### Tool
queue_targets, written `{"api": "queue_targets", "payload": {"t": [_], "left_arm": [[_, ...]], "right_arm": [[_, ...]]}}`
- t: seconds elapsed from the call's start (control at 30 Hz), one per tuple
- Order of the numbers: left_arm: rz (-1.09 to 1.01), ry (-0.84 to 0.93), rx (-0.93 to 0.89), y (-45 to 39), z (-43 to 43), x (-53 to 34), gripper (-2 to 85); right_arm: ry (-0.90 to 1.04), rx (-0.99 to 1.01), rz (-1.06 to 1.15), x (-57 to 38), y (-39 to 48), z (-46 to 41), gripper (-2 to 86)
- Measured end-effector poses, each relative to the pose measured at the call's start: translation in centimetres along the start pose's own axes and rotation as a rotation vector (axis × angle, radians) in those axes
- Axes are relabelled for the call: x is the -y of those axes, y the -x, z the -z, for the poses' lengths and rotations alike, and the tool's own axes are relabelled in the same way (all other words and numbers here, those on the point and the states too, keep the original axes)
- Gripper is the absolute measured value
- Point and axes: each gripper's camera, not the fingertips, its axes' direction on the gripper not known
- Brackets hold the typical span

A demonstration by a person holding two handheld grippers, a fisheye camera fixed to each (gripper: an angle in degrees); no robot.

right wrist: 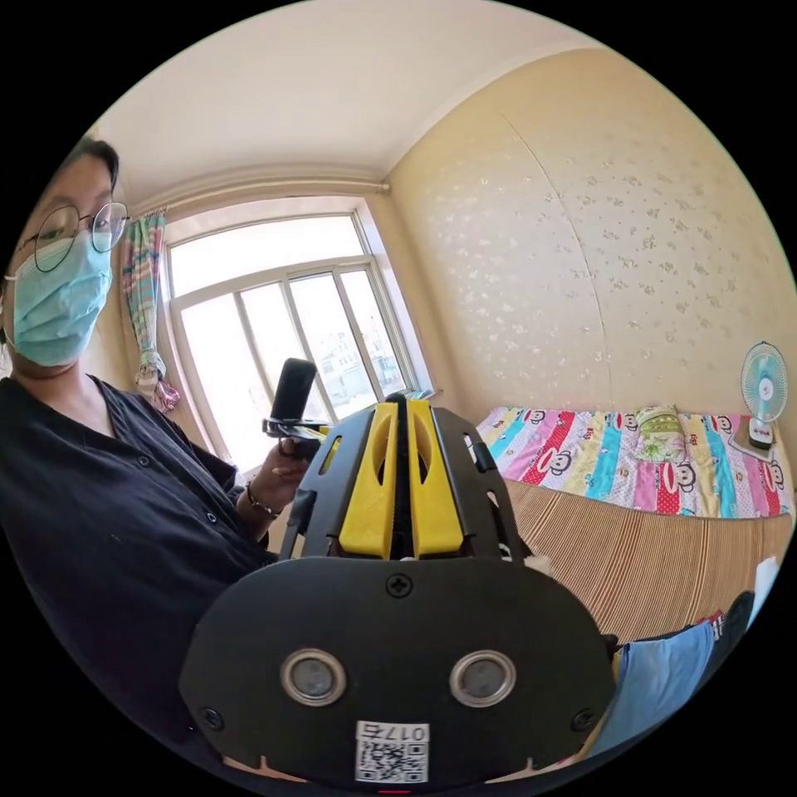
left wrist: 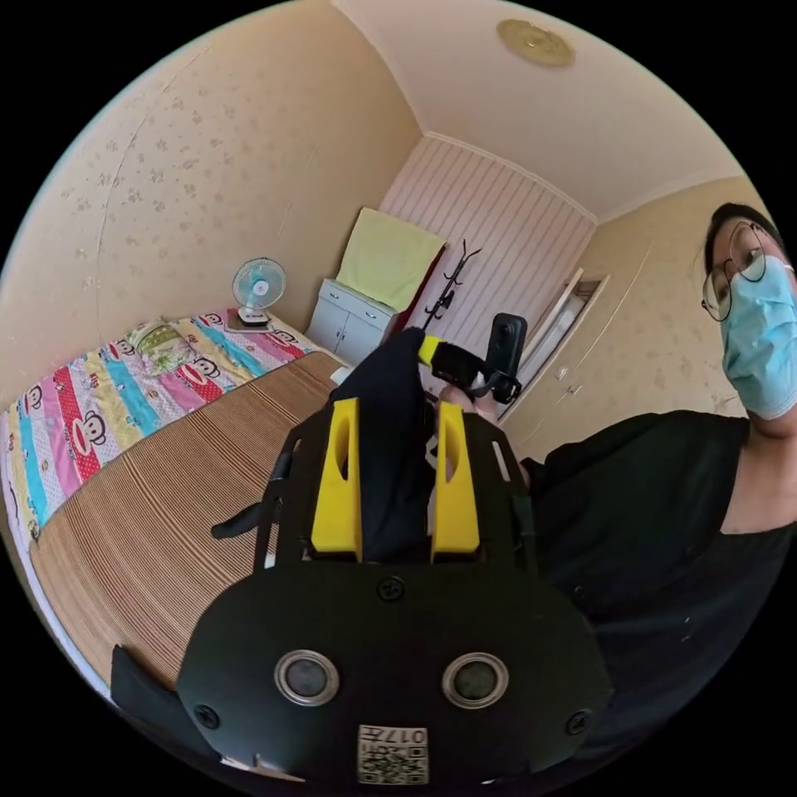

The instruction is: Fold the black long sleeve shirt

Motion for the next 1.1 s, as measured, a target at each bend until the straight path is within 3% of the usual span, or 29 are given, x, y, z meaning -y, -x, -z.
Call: {"api": "queue_targets", "payload": {"t": [0.2,0.43,0.63,0.8,0.97,1.1], "left_arm": [[-0.013,0.035,0.256,-3.4,-4.2,-0.9,0.9],[-0.076,-0.101,0.011,-2.4,-2.0,-1.7,-0.8],[-0.045,-0.254,-0.071,-2.3,1.3,-1.8,-0.9],[-0.056,-0.369,-0.048,-4.3,4.1,-1.4,-0.9],[-0.046,-0.428,0.052,-7.1,5.3,-0.9,-0.9],[-0.055,-0.464,0.128,-9.1,5.8,0.0,-0.9]], "right_arm": [[0.003,-0.043,0.015,0.0,-0.3,-1.7,3.2],[-0.034,-0.053,-0.038,-1.1,-2.8,0.1,6.1],[-0.231,-0.03,-0.04,-4.2,-4.4,5.7,5.7],[-0.148,0.114,-0.133,-9.8,-7.5,6.4,9.5],[0.005,0.301,-0.272,-15.5,-7.7,0.8,14.9],[0.173,0.195,-0.25,-15.2,-6.7,-3.7,16.7]]}}
